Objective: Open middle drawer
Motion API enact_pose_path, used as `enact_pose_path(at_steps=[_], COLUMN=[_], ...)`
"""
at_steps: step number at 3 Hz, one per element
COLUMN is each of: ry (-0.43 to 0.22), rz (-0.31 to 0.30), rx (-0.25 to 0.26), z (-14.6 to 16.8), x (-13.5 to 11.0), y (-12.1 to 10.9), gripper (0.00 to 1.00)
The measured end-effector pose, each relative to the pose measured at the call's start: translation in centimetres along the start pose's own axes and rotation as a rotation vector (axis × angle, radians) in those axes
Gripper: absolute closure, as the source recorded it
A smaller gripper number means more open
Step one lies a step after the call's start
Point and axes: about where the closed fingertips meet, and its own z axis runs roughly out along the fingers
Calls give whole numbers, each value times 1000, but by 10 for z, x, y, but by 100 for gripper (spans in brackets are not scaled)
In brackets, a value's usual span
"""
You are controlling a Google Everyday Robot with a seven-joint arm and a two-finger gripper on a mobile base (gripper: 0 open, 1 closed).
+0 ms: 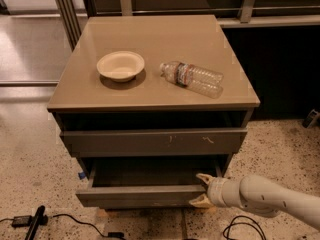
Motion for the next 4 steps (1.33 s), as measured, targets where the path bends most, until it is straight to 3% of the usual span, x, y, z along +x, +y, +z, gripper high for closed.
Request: enact_pose_path(at_steps=[1,2,3,4], ry=[0,-7,-31,-35], rz=[0,-11,-43,-42], rx=[-1,-18,-43,-46], z=[0,-12,-31,-39], x=[0,5,8,8], y=[0,20,64,72], gripper=[61,84,100,100])
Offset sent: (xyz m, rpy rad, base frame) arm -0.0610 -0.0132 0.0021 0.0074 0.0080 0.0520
